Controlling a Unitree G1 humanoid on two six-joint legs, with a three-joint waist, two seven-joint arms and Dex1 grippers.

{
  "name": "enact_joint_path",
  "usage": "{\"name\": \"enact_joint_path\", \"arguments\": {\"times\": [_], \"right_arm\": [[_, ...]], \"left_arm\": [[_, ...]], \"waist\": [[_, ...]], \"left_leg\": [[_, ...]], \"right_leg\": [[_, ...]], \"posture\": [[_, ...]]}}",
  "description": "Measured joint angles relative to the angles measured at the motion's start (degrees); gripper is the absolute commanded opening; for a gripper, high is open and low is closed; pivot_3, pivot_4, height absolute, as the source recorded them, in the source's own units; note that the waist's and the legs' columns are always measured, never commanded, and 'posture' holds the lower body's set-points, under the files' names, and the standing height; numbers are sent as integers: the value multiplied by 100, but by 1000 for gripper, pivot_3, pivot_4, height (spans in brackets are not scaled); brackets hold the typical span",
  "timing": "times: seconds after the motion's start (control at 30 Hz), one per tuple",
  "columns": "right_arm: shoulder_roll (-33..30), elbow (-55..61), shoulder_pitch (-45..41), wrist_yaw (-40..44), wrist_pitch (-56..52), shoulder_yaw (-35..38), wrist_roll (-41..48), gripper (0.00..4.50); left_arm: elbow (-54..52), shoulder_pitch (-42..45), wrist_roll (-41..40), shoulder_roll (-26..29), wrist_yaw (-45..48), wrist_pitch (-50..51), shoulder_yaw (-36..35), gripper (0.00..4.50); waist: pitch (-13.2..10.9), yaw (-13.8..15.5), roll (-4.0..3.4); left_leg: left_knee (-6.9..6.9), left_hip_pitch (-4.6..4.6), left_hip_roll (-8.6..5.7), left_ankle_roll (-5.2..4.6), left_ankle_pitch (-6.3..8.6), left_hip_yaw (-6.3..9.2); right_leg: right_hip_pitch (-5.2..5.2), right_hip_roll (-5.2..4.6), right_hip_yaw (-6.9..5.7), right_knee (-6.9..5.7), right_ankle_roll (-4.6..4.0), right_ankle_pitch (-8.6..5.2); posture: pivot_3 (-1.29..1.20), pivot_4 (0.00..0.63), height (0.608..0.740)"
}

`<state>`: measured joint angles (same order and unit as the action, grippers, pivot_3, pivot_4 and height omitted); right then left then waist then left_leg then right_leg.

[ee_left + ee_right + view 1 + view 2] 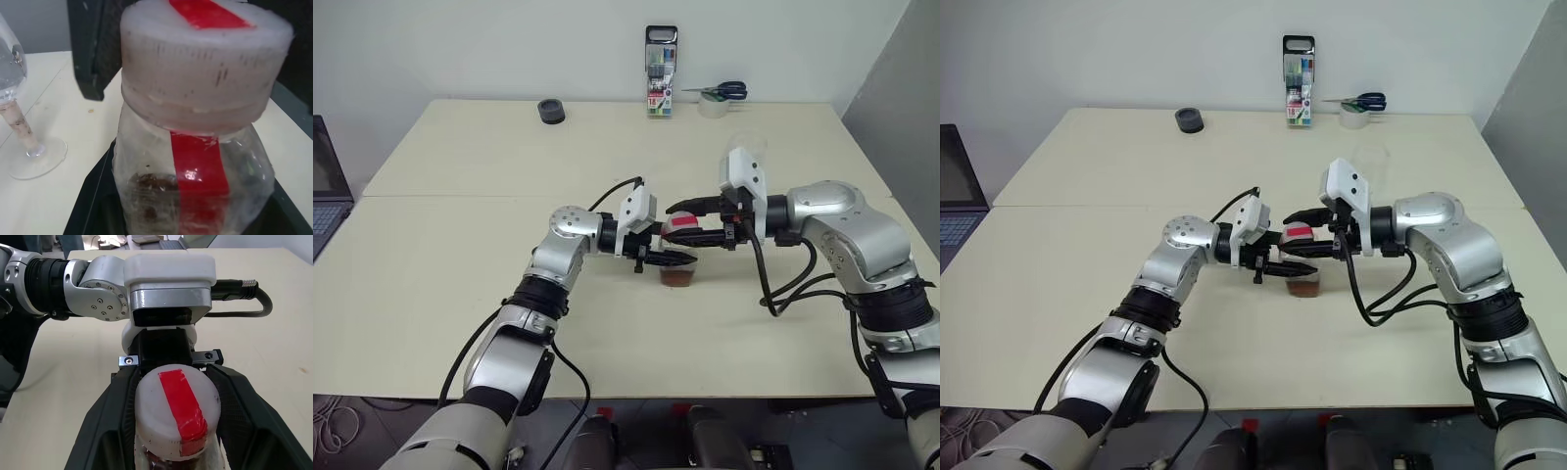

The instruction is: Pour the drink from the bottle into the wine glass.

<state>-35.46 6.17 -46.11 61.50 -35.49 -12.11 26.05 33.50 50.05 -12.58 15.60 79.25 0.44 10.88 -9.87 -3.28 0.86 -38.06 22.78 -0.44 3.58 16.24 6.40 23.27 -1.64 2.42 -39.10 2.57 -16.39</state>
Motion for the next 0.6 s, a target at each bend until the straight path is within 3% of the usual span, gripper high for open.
{"name": "enact_joint_path", "arguments": {"times": [0.17, 0.3, 0.4, 0.6], "right_arm": [[-127, 495, 296, -476, -491, 682, 291, 4221], [-114, 1683, 826, -1126, -1161, 1257, 798, 4253], [310, 2276, 1273, -1763, -1266, 1096, 784, 4253], [643, 2365, 1347, -2627, -977, 842, 153, 4253]], "left_arm": [[-87, -41, -17, 81, -116, 8, -70, 1866], [-86, -97, -23, 109, -116, 7, -131, 1866], [-79, -96, -23, 57, -111, -22, -133, 1866], [106, -81, -26, 24, -85, -133, -134, 1866]], "waist": [[0, 38, 0], [0, 45, 0], [0, 27, 0], [0, 12, 0]], "left_leg": [[-3, 4, -4, 0, 0, 5], [0, 4, -2, -2, 1, 4], [-3, 2, -2, -4, 2, -3], [-8, -1, -2, -7, 2, 0]], "right_leg": [[0, -6, -2, 0, 0, 0], [1, -5, -4, -1, 0, 0], [1, -4, 2, -6, 0, 0], [1, 0, 1, -18, 0, 0]], "posture": [[0, 150, 740], [0, 150, 740], [0, 150, 740], [0, 150, 740]]}}
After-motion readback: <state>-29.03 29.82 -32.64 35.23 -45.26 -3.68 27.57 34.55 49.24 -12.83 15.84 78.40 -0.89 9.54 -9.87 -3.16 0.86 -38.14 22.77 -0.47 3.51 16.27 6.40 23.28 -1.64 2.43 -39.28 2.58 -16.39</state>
